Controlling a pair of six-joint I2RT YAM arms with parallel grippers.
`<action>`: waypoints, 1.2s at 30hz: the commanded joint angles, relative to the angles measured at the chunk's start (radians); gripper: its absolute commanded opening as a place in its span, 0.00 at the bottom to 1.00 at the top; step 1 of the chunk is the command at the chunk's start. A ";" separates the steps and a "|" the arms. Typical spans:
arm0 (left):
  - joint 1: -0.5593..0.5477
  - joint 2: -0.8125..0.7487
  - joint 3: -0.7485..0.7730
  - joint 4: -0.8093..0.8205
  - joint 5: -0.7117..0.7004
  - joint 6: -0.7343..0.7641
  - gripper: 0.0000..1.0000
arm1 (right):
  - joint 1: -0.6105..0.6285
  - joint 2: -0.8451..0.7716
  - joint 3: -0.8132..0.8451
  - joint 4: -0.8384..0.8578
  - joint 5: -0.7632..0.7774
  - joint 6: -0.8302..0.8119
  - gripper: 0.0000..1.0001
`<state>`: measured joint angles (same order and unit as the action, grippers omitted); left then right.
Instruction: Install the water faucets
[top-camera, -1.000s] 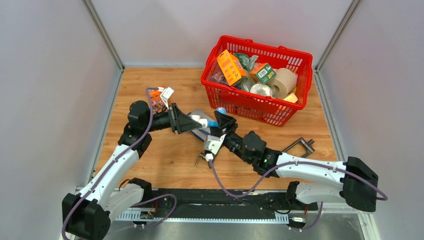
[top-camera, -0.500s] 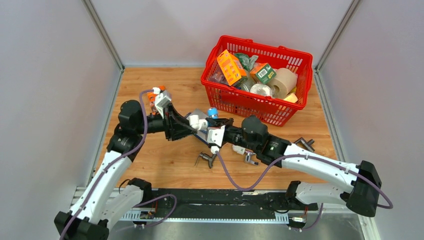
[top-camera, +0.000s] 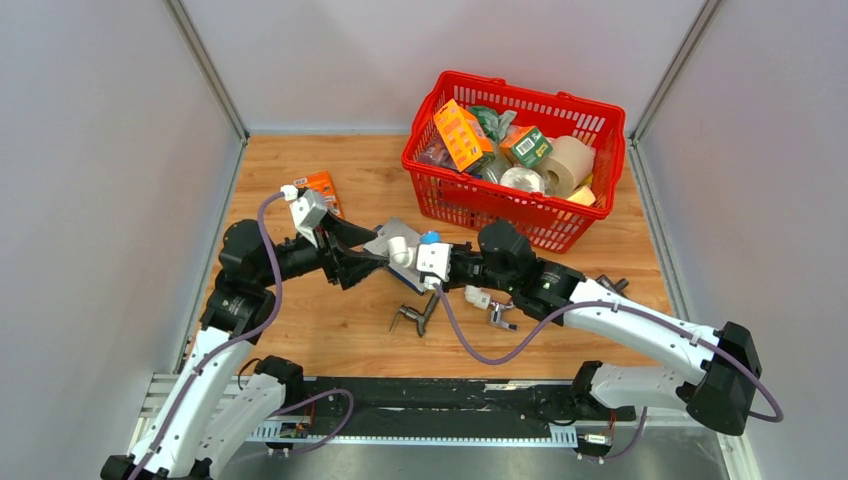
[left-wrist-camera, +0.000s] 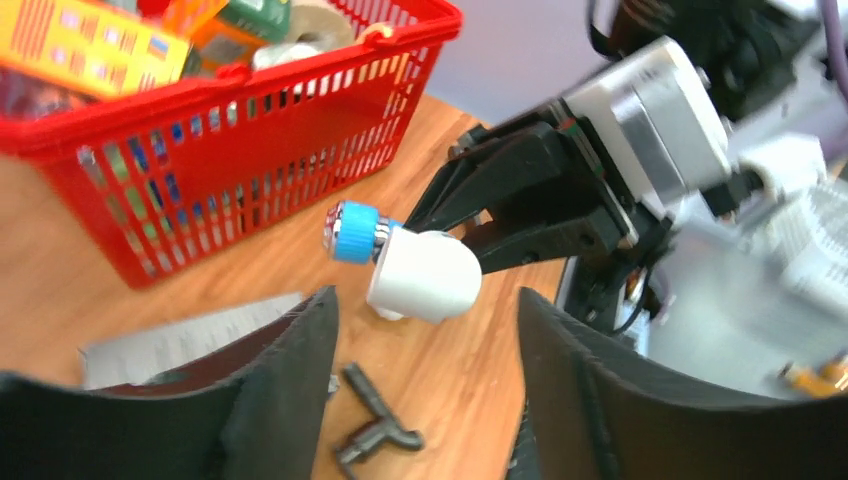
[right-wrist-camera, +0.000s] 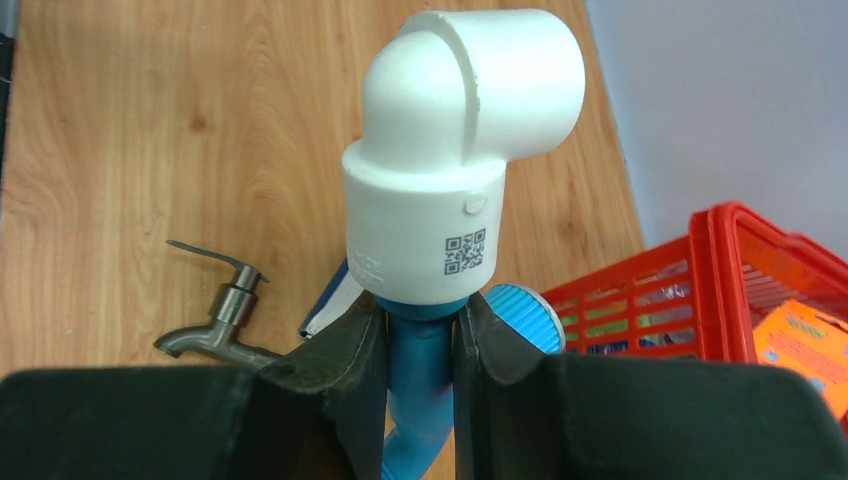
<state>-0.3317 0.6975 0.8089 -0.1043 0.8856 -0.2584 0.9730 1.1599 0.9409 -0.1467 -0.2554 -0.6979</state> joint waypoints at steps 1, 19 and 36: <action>0.000 -0.026 -0.059 0.072 -0.227 -0.299 0.81 | 0.003 0.006 -0.040 0.175 0.175 0.070 0.00; -0.003 0.131 -0.255 0.396 -0.277 -0.759 0.90 | 0.138 0.172 -0.045 0.332 0.470 0.014 0.00; 0.173 -0.047 -0.399 0.207 -0.635 -0.628 0.00 | 0.029 0.086 -0.091 0.282 0.478 0.489 1.00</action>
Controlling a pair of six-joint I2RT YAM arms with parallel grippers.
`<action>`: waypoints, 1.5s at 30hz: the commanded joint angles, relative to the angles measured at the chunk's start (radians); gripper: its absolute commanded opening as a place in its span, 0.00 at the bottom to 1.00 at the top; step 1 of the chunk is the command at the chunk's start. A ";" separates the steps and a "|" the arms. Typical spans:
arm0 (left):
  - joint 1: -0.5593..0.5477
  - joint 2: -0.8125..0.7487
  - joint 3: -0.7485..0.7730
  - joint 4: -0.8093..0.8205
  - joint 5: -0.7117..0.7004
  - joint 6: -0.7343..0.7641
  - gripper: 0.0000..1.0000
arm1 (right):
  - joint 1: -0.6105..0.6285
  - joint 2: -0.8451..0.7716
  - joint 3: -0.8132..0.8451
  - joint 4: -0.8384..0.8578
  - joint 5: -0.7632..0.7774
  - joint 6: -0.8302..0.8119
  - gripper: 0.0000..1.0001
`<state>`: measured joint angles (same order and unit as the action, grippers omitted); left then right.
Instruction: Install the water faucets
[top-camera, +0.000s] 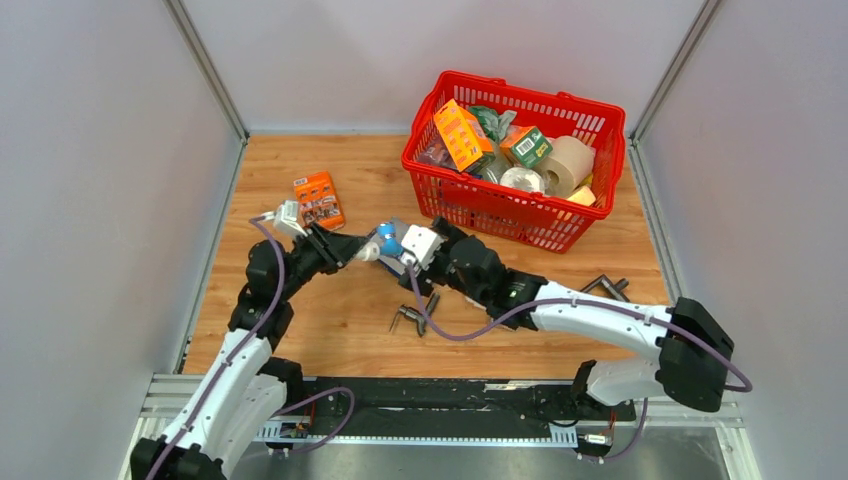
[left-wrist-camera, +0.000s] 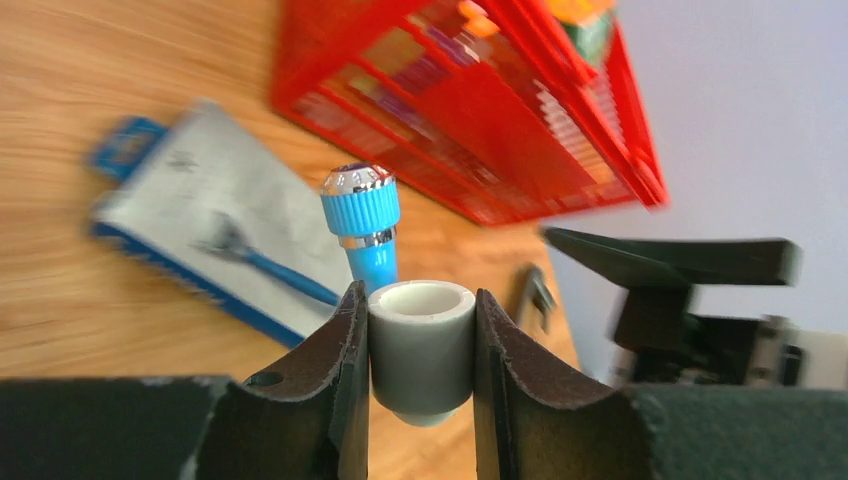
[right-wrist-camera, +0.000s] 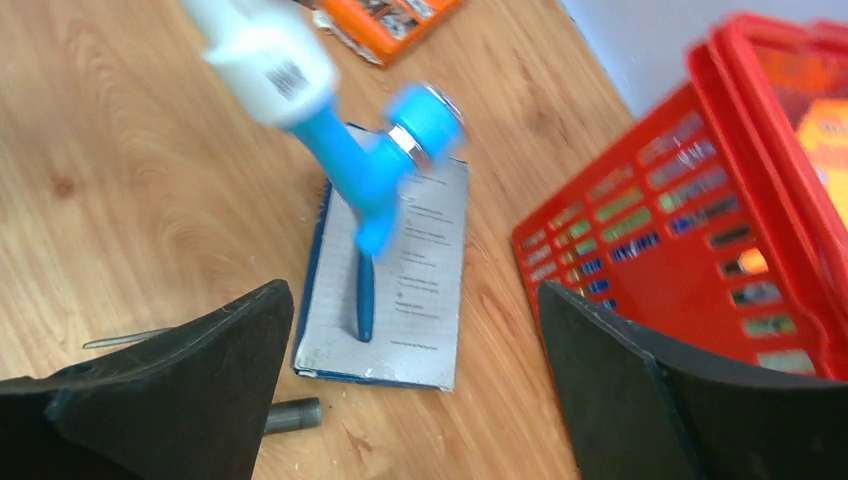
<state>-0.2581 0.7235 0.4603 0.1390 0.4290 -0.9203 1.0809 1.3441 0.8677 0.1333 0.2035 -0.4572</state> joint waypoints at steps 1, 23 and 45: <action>0.118 -0.082 -0.066 -0.039 -0.199 0.015 0.00 | -0.114 -0.126 -0.028 -0.021 -0.018 0.287 1.00; 0.252 -0.156 -0.292 -0.059 -0.683 -0.006 0.80 | -0.285 -0.885 -0.225 -0.379 0.589 0.643 1.00; 0.183 -0.381 0.362 -0.469 -0.874 0.612 0.93 | -0.283 -1.264 -0.219 -0.333 0.815 0.305 1.00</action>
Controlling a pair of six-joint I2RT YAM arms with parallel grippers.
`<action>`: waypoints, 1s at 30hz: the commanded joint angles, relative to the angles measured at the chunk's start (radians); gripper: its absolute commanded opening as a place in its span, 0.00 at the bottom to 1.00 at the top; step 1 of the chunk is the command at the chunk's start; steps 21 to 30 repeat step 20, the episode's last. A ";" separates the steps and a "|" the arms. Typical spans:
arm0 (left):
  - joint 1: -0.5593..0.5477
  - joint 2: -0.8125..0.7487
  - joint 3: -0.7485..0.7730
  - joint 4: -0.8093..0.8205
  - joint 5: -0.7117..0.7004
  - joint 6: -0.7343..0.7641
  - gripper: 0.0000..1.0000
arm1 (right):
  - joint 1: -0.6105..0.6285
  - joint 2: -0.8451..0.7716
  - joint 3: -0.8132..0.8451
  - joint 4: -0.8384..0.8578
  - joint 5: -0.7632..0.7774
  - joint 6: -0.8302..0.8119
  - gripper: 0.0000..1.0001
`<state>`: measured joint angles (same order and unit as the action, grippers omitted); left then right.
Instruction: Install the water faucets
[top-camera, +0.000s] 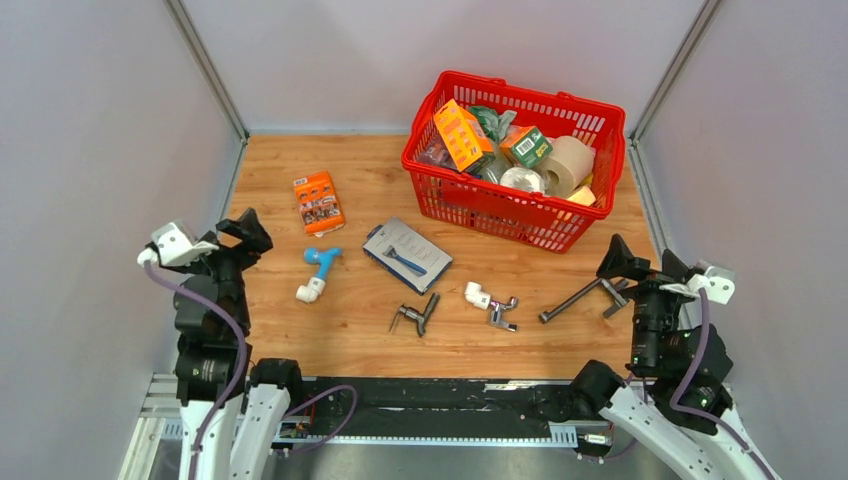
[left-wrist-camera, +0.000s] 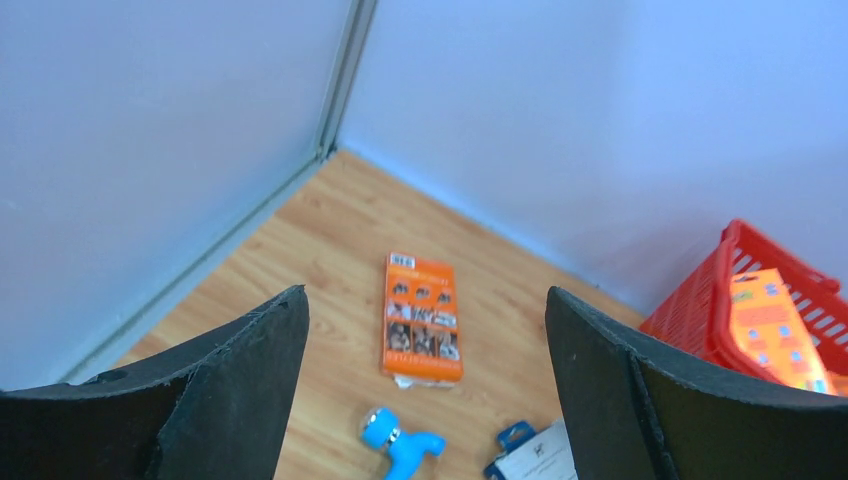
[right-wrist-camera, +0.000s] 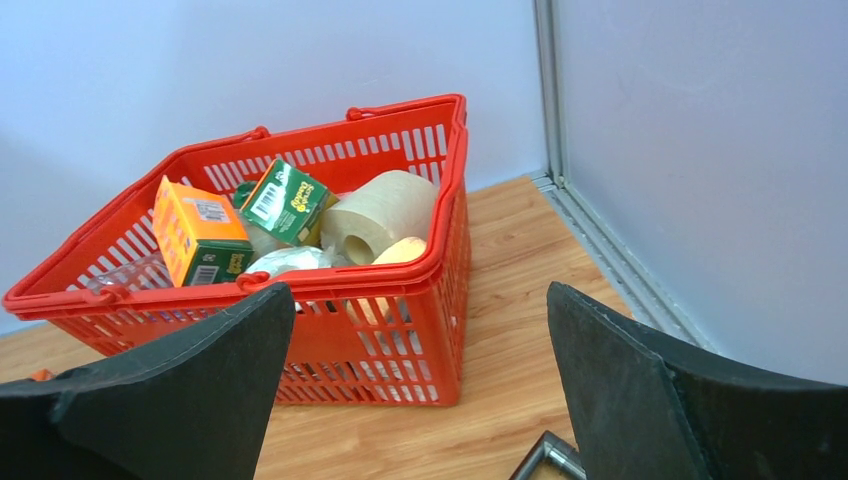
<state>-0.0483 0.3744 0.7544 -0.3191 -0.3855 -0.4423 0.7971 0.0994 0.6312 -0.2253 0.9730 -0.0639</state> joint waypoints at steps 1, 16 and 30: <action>-0.033 -0.054 0.075 -0.005 -0.093 0.140 0.93 | 0.001 -0.029 0.012 0.032 0.056 -0.091 1.00; -0.038 -0.226 0.049 0.183 -0.144 0.287 0.93 | 0.002 -0.046 0.128 0.187 0.018 -0.301 1.00; -0.036 -0.226 0.046 0.195 -0.127 0.284 0.93 | 0.002 -0.026 0.160 0.213 -0.032 -0.356 1.00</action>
